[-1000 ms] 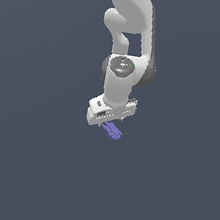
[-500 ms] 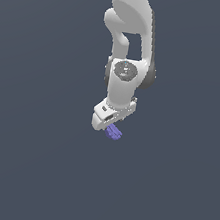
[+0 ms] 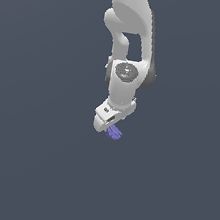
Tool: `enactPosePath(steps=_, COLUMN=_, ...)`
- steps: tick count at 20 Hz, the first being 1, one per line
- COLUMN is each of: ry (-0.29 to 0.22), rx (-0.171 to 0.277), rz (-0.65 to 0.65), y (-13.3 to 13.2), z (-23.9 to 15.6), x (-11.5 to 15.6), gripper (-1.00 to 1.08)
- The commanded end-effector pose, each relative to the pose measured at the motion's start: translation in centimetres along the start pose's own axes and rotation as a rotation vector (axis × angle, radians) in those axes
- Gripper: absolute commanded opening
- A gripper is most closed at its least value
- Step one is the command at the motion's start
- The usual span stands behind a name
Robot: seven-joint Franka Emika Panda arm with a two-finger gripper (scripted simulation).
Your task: Pick up the object and move it to a goal position.
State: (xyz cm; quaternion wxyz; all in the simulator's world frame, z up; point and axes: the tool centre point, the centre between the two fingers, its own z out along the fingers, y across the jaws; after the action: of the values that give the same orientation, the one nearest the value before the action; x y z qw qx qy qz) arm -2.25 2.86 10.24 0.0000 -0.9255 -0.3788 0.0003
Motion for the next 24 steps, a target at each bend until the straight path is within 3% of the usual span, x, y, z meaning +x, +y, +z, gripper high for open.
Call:
enactPosePath(steps=1, ry=0.0, rx=0.0, rz=0.0, y=0.0, z=0.1, x=0.0, gripper=1.0)
enactPosePath(steps=16, ry=0.001, rx=0.0, rz=-0.005, y=0.0, z=5.0, x=0.0, gripper=1.0)
enactPosePath(steps=17, ry=0.001, rx=0.0, rz=-0.005, y=0.0, z=5.0, x=0.0, gripper=-1.0)
enactPosePath(steps=24, ry=0.001, rx=0.0, rz=-0.005, y=0.0, z=5.0, x=0.0, gripper=-1.0)
